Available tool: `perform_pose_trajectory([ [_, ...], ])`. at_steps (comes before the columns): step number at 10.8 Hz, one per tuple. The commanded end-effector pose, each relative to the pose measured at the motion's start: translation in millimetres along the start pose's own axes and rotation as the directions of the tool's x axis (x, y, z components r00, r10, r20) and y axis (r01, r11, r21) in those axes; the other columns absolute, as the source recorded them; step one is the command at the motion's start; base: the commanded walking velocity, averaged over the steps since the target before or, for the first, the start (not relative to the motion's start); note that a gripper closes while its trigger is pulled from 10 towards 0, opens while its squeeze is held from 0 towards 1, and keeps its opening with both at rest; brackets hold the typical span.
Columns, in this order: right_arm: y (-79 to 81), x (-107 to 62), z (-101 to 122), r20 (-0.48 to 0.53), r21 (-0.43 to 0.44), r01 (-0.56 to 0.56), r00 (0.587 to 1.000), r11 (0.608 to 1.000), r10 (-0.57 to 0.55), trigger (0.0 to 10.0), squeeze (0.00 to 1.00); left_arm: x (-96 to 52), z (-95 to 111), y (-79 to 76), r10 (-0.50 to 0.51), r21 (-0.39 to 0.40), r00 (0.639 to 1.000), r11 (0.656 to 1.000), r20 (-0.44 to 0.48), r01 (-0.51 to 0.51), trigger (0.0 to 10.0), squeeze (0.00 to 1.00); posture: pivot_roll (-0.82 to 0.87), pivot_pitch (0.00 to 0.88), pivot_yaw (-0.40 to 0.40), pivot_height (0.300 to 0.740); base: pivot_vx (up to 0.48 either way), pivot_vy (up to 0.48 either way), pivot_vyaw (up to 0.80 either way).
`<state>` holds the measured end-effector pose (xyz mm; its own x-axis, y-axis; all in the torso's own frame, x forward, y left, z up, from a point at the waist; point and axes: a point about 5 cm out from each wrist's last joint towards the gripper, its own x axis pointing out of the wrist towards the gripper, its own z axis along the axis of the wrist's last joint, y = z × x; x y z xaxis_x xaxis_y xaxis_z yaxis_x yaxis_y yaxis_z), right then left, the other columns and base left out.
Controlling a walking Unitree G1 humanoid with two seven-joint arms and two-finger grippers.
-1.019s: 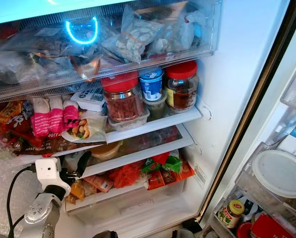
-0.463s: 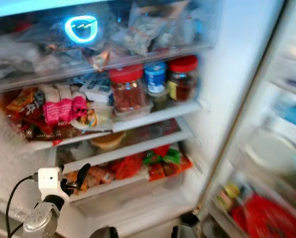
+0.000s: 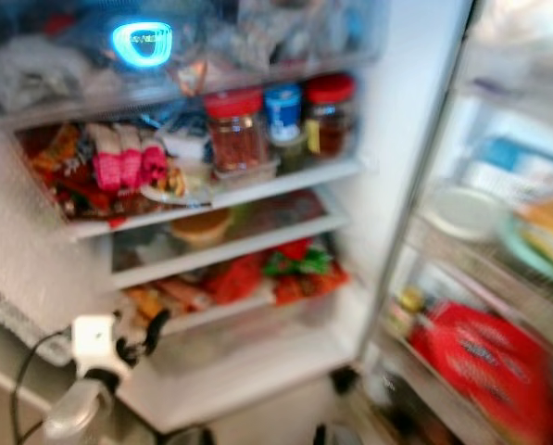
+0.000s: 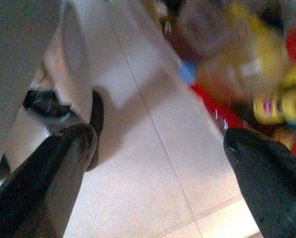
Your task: Restocking fridge
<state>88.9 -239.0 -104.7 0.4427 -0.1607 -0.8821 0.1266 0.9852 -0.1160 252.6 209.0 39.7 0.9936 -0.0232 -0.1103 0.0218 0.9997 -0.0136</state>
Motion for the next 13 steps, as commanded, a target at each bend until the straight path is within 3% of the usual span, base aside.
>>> perform_pose_trajectory([
  [1, -0.1, 0.5, 2.1, 0.005, 0.004, -0.003, 1.0, 1.0, 0.003, 10.0, 0.0, -2.3, -2.8, 2.1, 0.012, 0.004, 1.0, 1.0, -0.011, -0.012, 10.0, 0.0, -0.14, 0.017, 0.08, 0.64, -0.304, 0.0, 0.0],
  [5, -0.4, 0.6, 2.5, 0.004, -0.001, -0.007, 1.0, 1.0, 0.007, 10.0, 0.0, -9.1, -21.6, 13.3, 0.087, -0.021, 0.992, 0.996, -0.095, -0.089, 10.0, 0.0, -0.14, 0.015, 0.074, 0.64, -0.228, 0.0, 0.0],
  [8, 0.0, 0.9, 3.4, 0.004, -0.004, -0.013, 1.0, 1.0, 0.013, 10.0, 0.0, -20.2, -63.3, 24.5, 0.144, -0.048, 0.933, 0.984, -0.33, -0.169, 10.0, 0.0, -0.14, 0.006, 0.073, 0.64, 0.0, 0.0, 0.0],
  [11, 0.1, 0.9, 3.6, 0.005, -0.005, -0.014, 1.0, 1.0, 0.014, 10.0, 0.0, -22.9, -73.8, 24.1, 0.14, -0.04, 0.911, 0.985, -0.387, -0.169, 10.0, 0.0, -0.13, 0.005, 0.073, 0.64, 0.0, 0.0, 0.0],
  [12, 3.0, 1.1, 3.2, -0.002, -0.011, -0.038, 0.999, 0.999, 0.038, 10.0, 0.0, -44.0, -107.4, 15.6, 0.132, -0.005, 0.801, 0.986, -0.584, -0.167, 10.0, 0.0, -0.15, 0.0, 0.092, 0.64, 0.0, 0.0, 0.0],
  [13, 4.6, 1.3, 2.8, -0.009, -0.017, -0.047, 0.999, 0.999, 0.047, 10.0, 0.0, -49.6, -112.8, 16.2, 0.138, 0.004, 0.777, 0.985, -0.615, -0.172, 10.0, 0.0, -0.16, 0.0, 0.094, 0.64, 0.0, 0.465, 0.0],
])
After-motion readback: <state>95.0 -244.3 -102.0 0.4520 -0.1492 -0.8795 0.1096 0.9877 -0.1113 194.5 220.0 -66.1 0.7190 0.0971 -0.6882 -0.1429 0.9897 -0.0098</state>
